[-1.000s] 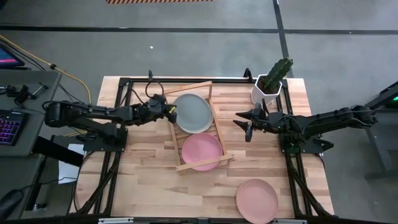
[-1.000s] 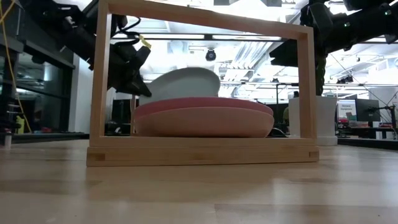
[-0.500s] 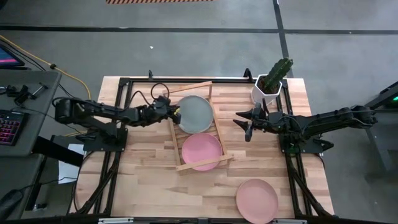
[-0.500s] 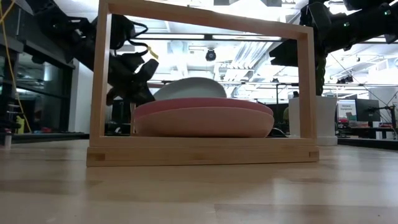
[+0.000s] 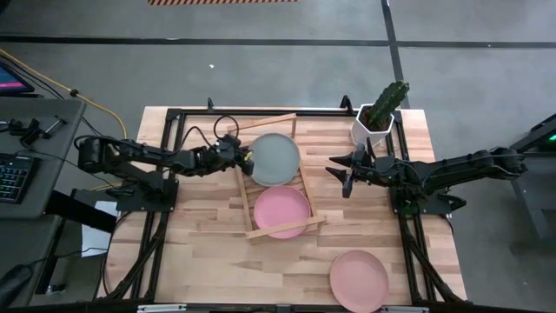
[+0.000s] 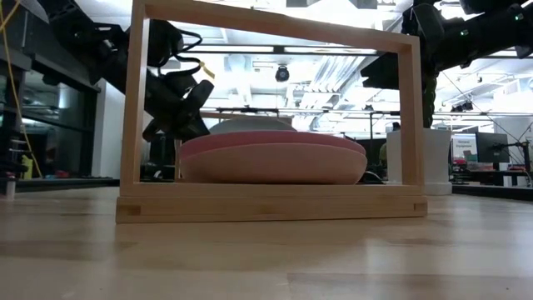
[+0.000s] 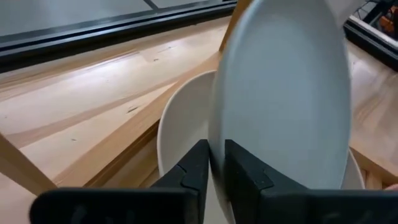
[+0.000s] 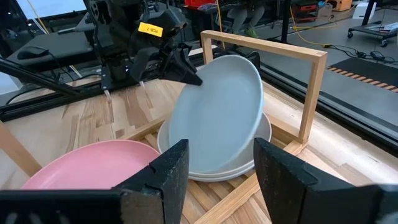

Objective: Place and stack plates onto a shelf
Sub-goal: Stack the blue plate on top of the gray plate on the shelf, then stack the pink plate on top of the pink plate on the shelf

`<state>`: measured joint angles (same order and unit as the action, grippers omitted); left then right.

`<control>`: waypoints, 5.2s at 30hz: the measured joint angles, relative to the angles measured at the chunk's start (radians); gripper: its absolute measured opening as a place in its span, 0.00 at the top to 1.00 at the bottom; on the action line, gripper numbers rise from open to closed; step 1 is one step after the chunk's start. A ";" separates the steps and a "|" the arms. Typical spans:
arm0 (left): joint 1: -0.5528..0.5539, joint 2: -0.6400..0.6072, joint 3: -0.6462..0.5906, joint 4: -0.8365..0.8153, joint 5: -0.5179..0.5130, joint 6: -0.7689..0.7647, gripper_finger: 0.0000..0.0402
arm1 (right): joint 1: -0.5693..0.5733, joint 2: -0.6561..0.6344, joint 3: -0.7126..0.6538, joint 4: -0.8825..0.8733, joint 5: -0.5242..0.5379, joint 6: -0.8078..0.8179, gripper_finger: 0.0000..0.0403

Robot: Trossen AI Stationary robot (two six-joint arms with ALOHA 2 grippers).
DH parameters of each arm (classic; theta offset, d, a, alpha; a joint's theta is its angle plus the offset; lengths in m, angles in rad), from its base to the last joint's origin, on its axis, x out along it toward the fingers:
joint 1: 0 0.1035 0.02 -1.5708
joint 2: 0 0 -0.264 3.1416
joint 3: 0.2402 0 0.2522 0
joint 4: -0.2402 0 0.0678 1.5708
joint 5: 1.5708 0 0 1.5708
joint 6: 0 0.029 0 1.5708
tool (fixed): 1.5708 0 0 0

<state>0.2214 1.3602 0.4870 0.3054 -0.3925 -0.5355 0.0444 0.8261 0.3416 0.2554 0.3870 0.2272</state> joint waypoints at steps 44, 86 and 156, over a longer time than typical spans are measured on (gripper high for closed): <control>0.022 -0.091 0.240 -0.309 0.015 0.359 0.59 | 0.000 0.000 0.000 -0.018 -0.001 0.027 0.60; -0.080 -0.563 -0.337 0.449 0.393 0.443 0.59 | 0.507 0.196 0.220 -0.798 -0.420 1.084 0.60; -0.080 -0.562 -0.337 0.443 0.389 0.461 0.59 | 0.219 0.495 0.897 -0.690 -0.616 0.258 1.00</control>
<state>0.1415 0.7979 0.1503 0.7485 -0.0040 -0.0744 0.2630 1.3209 1.2386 -0.4343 -0.2294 0.4851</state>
